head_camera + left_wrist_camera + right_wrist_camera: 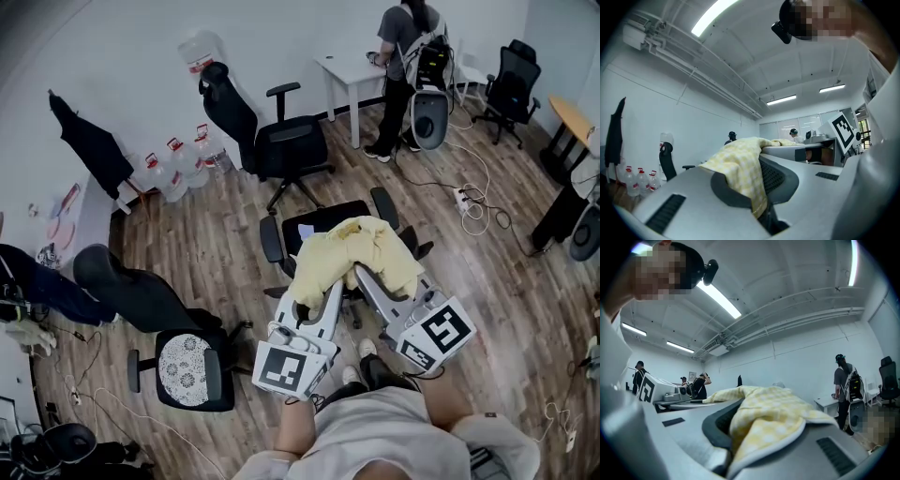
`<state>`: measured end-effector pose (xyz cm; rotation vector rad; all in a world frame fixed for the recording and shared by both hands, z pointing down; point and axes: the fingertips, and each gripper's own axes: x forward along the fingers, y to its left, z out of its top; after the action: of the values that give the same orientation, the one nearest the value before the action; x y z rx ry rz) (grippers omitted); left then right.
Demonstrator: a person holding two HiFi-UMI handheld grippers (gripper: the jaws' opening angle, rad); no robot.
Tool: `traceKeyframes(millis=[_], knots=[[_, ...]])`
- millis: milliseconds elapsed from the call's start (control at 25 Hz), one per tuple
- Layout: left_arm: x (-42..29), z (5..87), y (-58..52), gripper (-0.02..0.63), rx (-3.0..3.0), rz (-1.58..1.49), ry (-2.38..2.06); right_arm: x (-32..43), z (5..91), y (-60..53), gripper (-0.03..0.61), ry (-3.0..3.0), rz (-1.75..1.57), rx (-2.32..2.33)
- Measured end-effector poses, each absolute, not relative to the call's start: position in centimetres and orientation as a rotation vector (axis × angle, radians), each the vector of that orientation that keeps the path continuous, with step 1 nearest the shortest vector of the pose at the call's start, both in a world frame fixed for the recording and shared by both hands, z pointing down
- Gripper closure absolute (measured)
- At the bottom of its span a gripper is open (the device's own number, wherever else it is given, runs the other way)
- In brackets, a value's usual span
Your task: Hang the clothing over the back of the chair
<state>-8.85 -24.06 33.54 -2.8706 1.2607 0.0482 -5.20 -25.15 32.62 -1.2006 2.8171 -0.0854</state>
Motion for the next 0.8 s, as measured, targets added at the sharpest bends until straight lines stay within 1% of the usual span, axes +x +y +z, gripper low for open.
traceKeyframes(millis=[320, 800], knots=[[-7.7, 34.0, -21.6, 0.583, -2.903, 0.041, 1.239, -4.0, 33.4, -22.4, 0.540, 2.812, -0.125, -1.220], [-6.0, 36.4, -18.8, 0.583, -2.897, -0.021, 1.361, -2.4, 35.7, -19.2, 0.540, 2.860, -0.195, -1.125]])
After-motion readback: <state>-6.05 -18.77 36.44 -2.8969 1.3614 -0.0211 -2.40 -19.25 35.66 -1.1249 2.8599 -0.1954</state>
